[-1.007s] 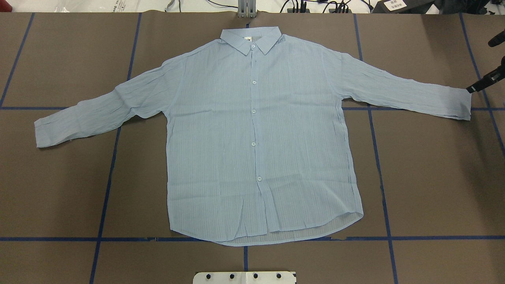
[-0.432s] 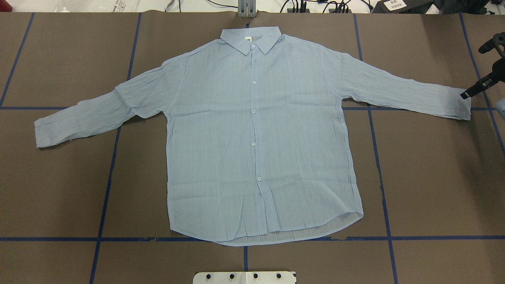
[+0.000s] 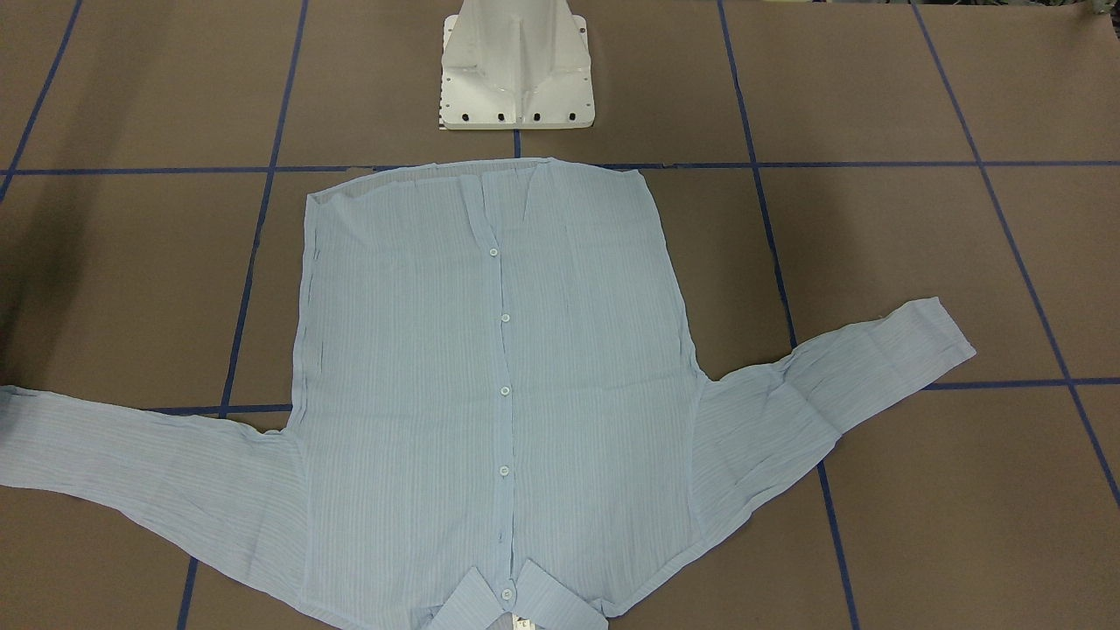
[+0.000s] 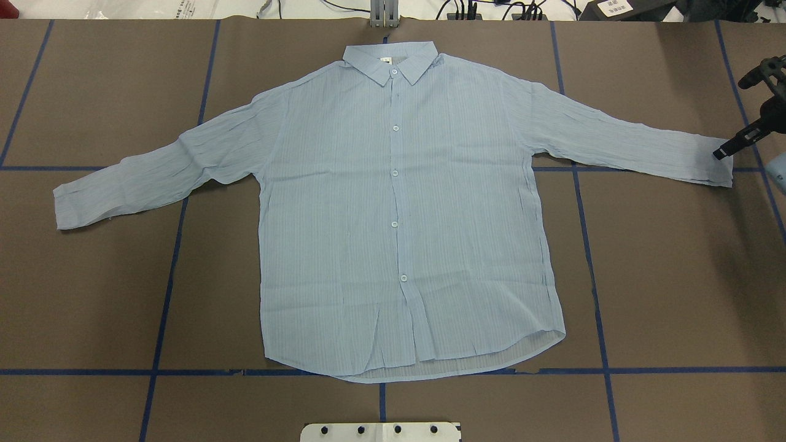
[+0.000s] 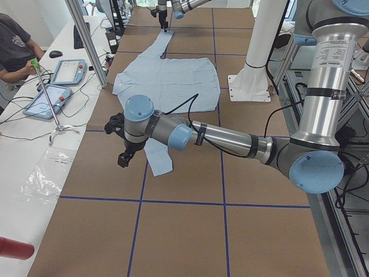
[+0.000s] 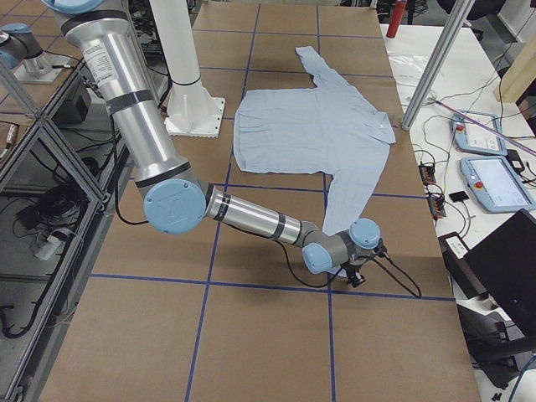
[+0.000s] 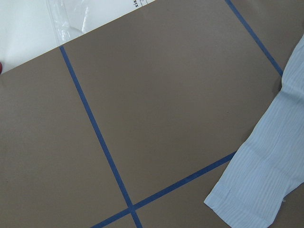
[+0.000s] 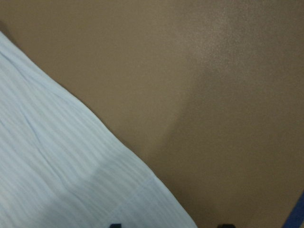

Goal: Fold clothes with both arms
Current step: 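Grasp the sleeve cuff nearest the right gripper and lift it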

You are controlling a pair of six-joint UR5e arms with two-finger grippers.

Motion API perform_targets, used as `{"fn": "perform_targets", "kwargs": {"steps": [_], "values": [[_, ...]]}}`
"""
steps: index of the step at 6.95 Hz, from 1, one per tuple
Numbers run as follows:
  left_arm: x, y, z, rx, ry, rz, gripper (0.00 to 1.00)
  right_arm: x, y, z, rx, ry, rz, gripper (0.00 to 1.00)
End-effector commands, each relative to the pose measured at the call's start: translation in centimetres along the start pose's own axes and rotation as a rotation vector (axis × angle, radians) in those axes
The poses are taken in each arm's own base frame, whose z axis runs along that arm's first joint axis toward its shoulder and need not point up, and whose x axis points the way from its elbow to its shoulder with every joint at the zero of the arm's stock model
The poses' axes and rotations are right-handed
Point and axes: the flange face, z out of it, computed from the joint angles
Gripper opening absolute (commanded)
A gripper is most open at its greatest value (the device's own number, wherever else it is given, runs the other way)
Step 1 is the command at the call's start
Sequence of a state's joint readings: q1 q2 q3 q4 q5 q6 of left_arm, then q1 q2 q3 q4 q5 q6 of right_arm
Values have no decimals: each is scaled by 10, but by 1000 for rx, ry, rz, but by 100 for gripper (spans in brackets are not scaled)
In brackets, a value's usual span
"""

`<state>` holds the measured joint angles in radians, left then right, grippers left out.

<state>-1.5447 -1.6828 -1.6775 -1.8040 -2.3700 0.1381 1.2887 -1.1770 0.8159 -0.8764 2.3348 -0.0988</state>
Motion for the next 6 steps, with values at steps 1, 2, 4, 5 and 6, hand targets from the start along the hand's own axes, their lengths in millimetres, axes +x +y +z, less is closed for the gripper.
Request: {"fn": "perform_targets", "kwargs": {"steps": [1, 2, 4, 5, 6], "values": [[0, -1, -1, 2, 0, 2, 100, -2, -1, 0, -3, -4, 0, 47], [0, -1, 0, 0, 0, 0, 100, -5, -9, -4, 7, -3, -6, 33], [0, -1, -1, 2, 0, 2, 100, -12, -25, -17, 7, -6, -4, 19], [0, -1, -1, 2, 0, 2, 100, -14, -28, -20, 7, -7, -5, 7], [0, -1, -1, 2, -1, 1, 100, -15, -31, -27, 14, -10, -3, 0]]}}
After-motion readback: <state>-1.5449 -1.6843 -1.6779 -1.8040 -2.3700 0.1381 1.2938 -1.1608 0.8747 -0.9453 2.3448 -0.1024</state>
